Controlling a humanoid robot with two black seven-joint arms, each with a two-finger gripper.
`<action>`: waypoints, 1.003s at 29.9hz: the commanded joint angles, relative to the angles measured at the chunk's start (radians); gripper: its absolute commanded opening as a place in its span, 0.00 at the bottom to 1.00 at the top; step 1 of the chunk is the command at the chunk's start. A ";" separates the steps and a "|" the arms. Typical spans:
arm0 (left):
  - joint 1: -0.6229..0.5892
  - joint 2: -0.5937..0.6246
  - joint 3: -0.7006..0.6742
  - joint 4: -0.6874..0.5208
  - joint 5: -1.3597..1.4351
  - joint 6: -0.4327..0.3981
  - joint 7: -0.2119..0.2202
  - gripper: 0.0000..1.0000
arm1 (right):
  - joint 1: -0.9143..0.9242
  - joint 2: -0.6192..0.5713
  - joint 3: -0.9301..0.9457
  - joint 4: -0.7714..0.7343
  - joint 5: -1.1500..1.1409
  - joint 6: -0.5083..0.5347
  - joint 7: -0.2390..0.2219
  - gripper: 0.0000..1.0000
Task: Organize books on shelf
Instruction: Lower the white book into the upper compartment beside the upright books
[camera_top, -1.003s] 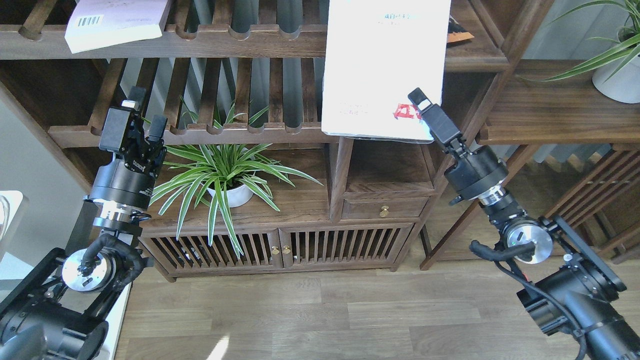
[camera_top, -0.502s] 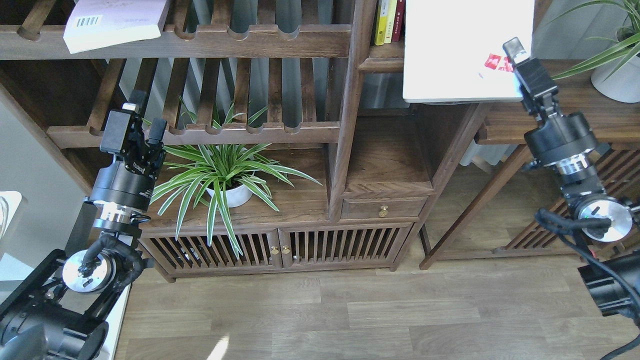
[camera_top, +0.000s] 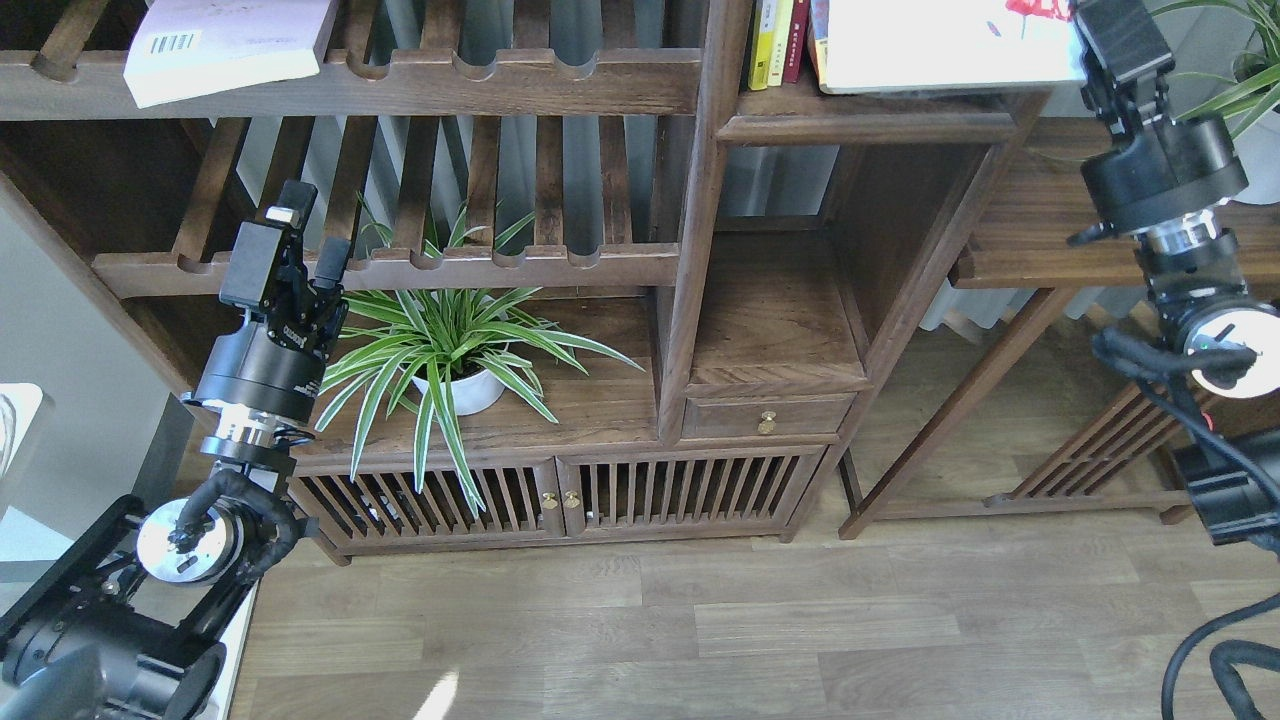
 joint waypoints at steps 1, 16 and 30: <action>-0.001 0.000 0.003 0.000 0.000 0.000 0.002 0.98 | 0.078 0.029 -0.042 -0.019 0.010 0.000 0.000 0.03; -0.001 0.005 0.001 -0.002 0.000 0.000 0.002 0.98 | 0.140 0.083 -0.109 -0.140 0.012 0.000 -0.018 0.03; 0.005 0.006 0.000 -0.002 0.000 0.000 0.002 0.98 | 0.135 -0.030 -0.085 -0.187 0.038 0.000 -0.080 0.03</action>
